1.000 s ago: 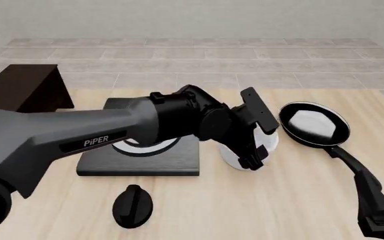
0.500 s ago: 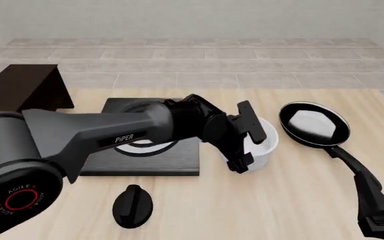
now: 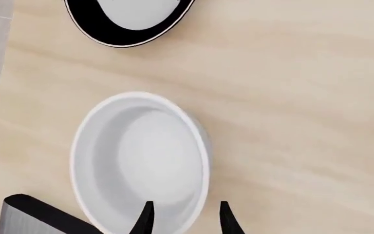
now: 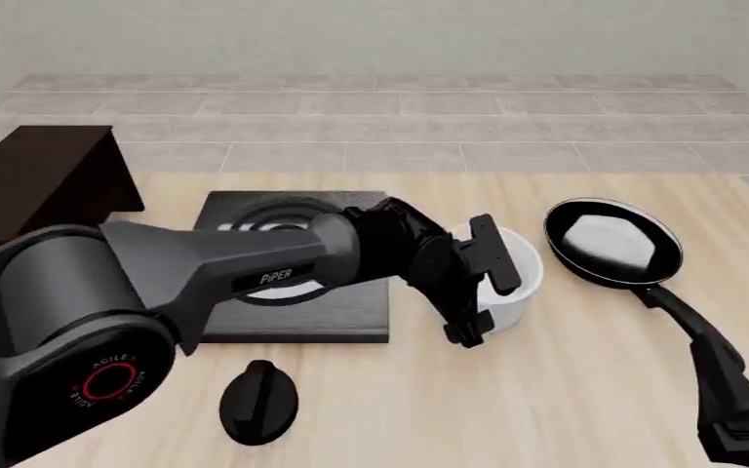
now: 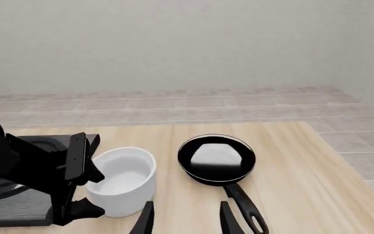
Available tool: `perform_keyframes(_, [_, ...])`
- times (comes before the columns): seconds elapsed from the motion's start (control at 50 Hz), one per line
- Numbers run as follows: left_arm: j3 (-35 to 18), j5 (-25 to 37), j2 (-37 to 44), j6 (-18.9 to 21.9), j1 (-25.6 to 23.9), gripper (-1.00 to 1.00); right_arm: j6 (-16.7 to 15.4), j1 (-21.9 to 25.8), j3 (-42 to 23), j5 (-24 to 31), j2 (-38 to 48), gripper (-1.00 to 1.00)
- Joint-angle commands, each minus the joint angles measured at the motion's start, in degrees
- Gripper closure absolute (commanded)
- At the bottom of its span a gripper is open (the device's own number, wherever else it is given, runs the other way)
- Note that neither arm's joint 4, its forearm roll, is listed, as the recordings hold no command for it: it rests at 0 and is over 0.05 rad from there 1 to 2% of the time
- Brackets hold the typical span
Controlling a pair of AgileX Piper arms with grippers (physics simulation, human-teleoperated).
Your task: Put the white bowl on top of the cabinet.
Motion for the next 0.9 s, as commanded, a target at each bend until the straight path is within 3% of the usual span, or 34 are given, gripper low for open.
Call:
perform_keyframes(0.02, [-0.35, 0.27, 2.44, -0.24, -0.60, -1.00, -0.01, 0.01, 0.00, 0.03, 0.00, -1.00])
perform_keyframes(0.38, [0.50, 0.20, 3.12, -1.98, -1.69, -1.00, -0.06, 0.07, 0.00, 0.08, 0.00, -1.00])
perform_keyframes(0.5, [1.01, 0.31, 2.26, -0.76, -1.08, -1.00, -0.09, 0.10, 0.00, 0.07, 0.01, -1.00])
perform_keyframes(0.52, [1.01, 0.31, 2.26, -0.76, -1.08, 1.00, -0.09, 0.10, 0.00, 0.07, 0.01, -1.00])
perform_keyframes(0.9, [-1.34, 4.00, -3.25, 4.94, -0.08, 1.00, 0.13, 0.00, 0.00, 0.40, 0.01, -1.00])
